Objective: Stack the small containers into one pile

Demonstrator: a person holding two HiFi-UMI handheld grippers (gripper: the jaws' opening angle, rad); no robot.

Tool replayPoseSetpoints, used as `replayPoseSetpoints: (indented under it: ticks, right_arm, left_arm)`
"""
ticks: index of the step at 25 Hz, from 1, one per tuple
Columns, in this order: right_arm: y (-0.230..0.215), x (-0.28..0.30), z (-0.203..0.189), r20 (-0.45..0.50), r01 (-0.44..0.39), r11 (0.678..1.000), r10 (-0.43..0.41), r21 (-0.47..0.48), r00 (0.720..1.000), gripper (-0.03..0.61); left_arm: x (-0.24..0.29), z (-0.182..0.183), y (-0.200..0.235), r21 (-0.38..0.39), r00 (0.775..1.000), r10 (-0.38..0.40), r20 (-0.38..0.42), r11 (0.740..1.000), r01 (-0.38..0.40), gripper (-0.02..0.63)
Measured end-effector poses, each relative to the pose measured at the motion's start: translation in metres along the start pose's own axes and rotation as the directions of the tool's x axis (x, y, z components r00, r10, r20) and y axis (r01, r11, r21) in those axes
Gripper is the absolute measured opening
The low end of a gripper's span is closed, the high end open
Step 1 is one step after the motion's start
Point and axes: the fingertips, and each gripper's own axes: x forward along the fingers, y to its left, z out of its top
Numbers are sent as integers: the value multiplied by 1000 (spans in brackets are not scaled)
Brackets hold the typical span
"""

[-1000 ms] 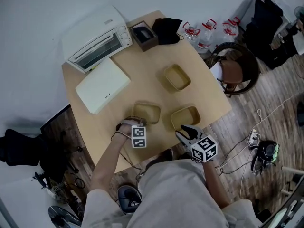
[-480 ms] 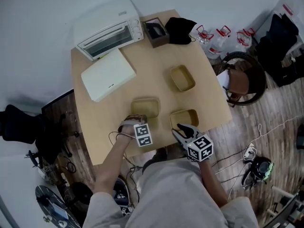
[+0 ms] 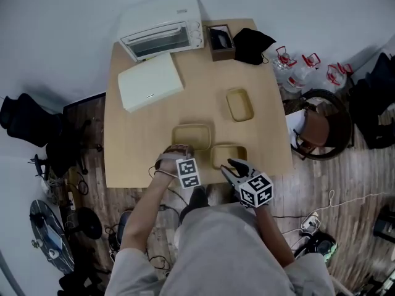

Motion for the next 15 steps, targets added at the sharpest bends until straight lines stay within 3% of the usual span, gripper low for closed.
replayPoseSetpoints:
  ticks: [9,15]
  right_arm:
    - [-15,-31,-17,-15,-49,999,49,-13,999,138]
    - [-29,-61,-24,11,-66,998,67,-10,998,135]
  left_arm:
    - [-29,56,-9,-17,997,74,0,997,-74,11]
    - [-27,92,-27,-9,997,79,4,997,-79,11]
